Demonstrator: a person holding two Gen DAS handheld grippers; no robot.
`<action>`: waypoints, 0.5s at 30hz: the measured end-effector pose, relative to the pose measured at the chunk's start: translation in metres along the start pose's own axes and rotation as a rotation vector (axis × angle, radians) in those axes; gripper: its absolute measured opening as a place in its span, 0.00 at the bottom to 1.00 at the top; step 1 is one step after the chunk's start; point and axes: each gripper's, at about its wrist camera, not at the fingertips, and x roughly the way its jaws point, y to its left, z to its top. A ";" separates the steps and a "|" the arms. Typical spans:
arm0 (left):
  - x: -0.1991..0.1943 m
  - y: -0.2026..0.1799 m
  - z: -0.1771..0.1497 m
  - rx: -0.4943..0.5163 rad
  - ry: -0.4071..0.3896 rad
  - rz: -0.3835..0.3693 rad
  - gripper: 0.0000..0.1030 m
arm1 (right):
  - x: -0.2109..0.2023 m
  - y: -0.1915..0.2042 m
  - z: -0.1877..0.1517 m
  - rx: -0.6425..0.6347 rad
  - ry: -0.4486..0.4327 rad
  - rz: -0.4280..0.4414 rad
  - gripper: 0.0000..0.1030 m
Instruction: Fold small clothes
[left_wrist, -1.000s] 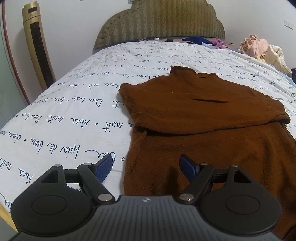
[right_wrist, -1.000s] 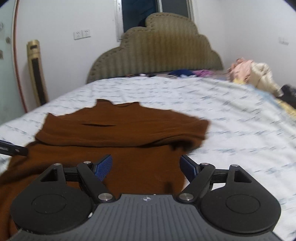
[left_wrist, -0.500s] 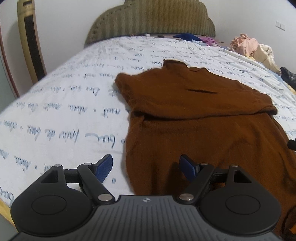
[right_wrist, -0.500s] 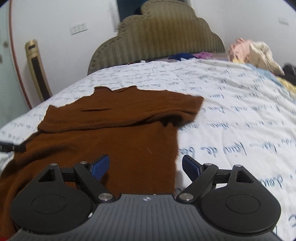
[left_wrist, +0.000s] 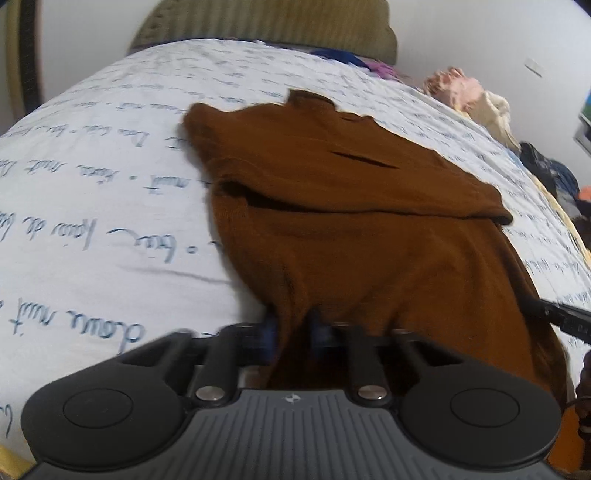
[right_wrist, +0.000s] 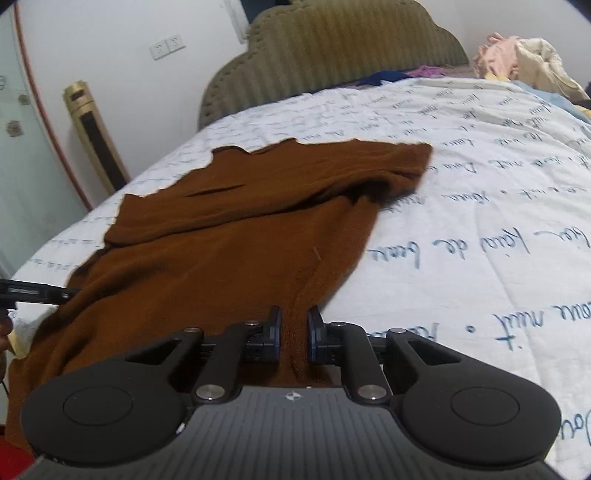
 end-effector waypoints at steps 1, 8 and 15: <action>-0.001 -0.006 0.000 0.024 -0.002 0.009 0.09 | -0.001 0.001 0.002 0.006 -0.007 0.012 0.17; -0.028 -0.020 0.023 0.055 -0.083 -0.036 0.08 | -0.019 -0.011 0.033 0.108 -0.105 0.129 0.16; -0.031 -0.025 0.064 0.074 -0.173 0.042 0.08 | -0.009 -0.022 0.071 0.131 -0.173 0.089 0.12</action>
